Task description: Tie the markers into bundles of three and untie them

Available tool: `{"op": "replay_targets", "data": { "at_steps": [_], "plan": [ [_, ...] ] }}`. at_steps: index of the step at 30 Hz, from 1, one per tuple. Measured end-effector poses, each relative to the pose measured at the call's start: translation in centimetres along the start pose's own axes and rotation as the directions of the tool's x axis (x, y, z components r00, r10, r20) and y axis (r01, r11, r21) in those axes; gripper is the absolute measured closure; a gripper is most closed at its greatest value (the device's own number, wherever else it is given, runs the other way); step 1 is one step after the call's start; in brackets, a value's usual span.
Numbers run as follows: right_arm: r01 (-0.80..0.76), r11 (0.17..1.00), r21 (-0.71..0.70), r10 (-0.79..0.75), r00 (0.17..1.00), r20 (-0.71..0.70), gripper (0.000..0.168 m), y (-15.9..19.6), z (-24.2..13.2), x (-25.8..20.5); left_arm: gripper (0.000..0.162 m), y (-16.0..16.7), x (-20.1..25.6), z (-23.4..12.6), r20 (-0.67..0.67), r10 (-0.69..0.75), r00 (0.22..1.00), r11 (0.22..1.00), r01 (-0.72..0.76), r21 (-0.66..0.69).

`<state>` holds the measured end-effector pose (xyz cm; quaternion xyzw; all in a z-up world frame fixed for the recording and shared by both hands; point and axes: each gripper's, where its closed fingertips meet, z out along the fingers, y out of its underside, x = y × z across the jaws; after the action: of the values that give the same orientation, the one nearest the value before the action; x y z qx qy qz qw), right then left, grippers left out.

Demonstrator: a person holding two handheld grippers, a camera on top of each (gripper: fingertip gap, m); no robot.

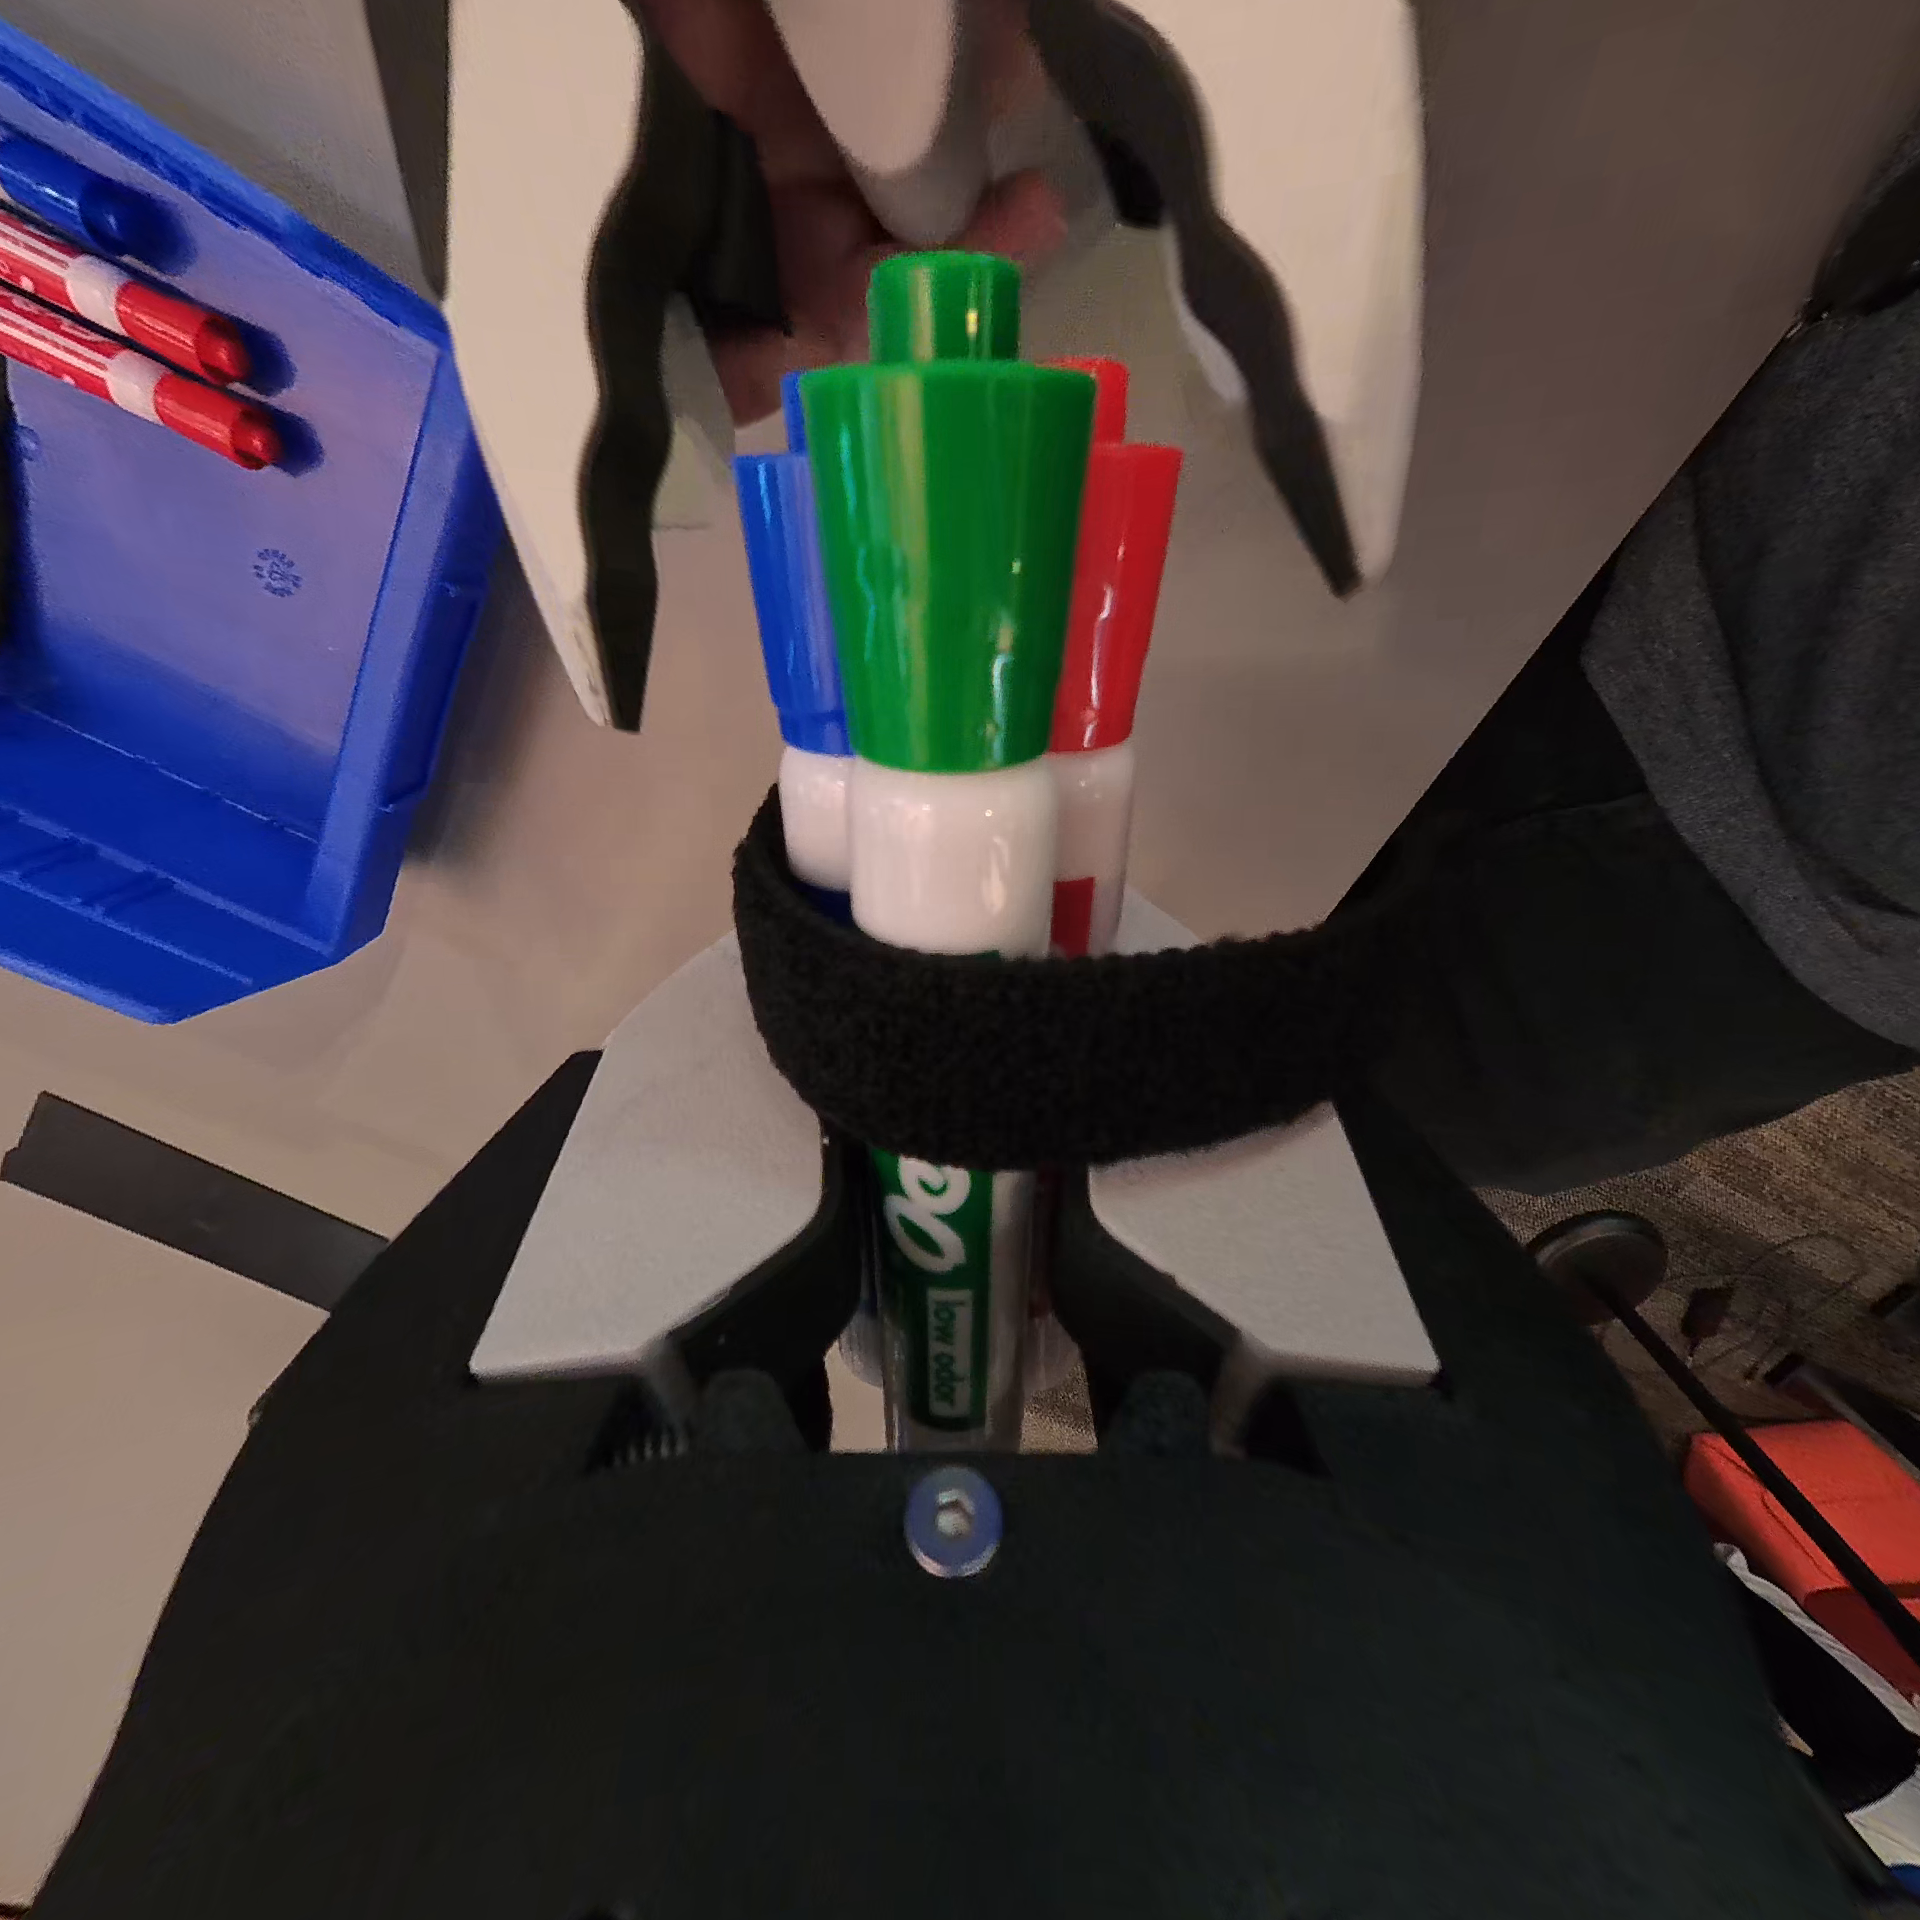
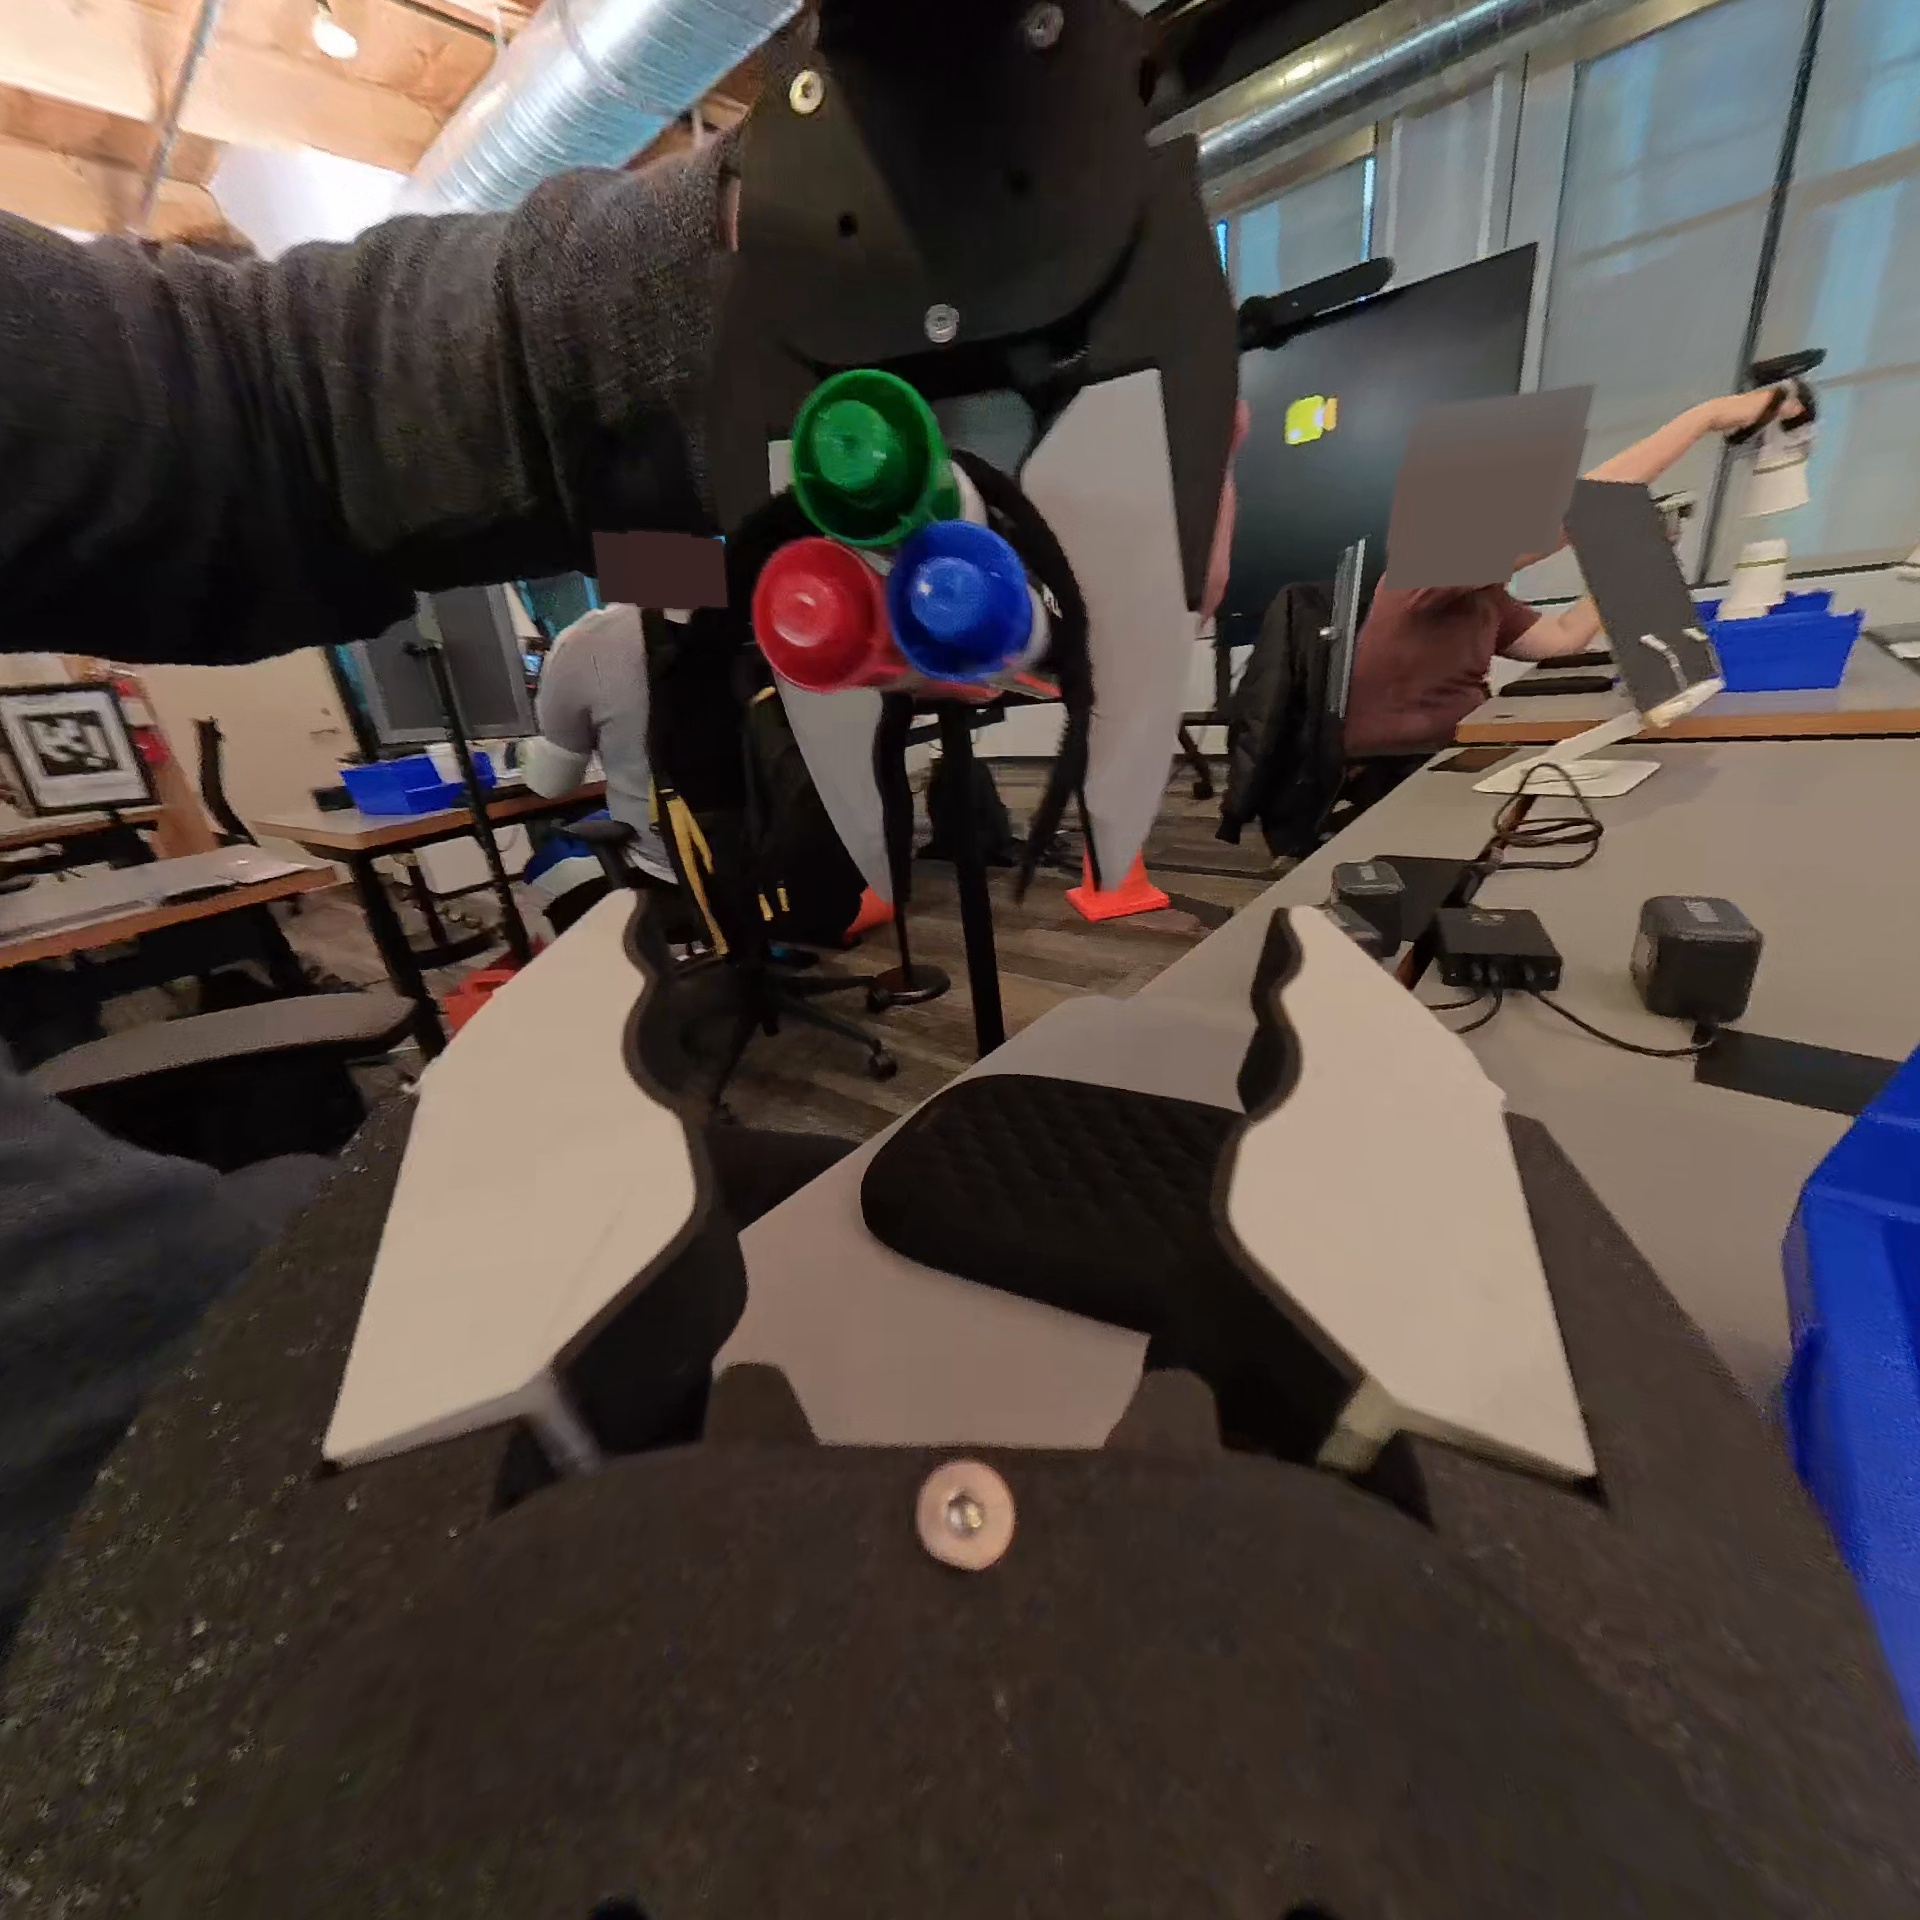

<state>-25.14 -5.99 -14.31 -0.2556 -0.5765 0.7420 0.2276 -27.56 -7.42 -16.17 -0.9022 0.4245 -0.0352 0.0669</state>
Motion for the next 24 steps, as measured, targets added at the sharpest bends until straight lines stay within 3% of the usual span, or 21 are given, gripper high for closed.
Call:
{"op": "replay_targets", "data": {
  "at_steps": [2,13,24],
  "plan": [
    [-0.004,1.000,0.026,0.004,1.000,-0.015,0.058,-0.5,1.0,-0.9,0.119,-0.2,0.0,0.1,0.001,0.002,1.000,1.000,-0.002,0.001],
    [-0.041,0.994,0.102,0.050,0.994,-0.094,0.065,-2.5,2.2,-1.7,0.119,-0.8,0.0,0.1,0.006,0.012,1.000,1.000,-0.012,0.003],
    [-0.064,0.992,0.106,0.078,0.987,-0.139,0.089,-2.7,2.2,-1.2,0.119,-0.9,0.1,0.5,-0.007,0.012,1.000,1.000,-0.012,-0.006]
  ]
}}
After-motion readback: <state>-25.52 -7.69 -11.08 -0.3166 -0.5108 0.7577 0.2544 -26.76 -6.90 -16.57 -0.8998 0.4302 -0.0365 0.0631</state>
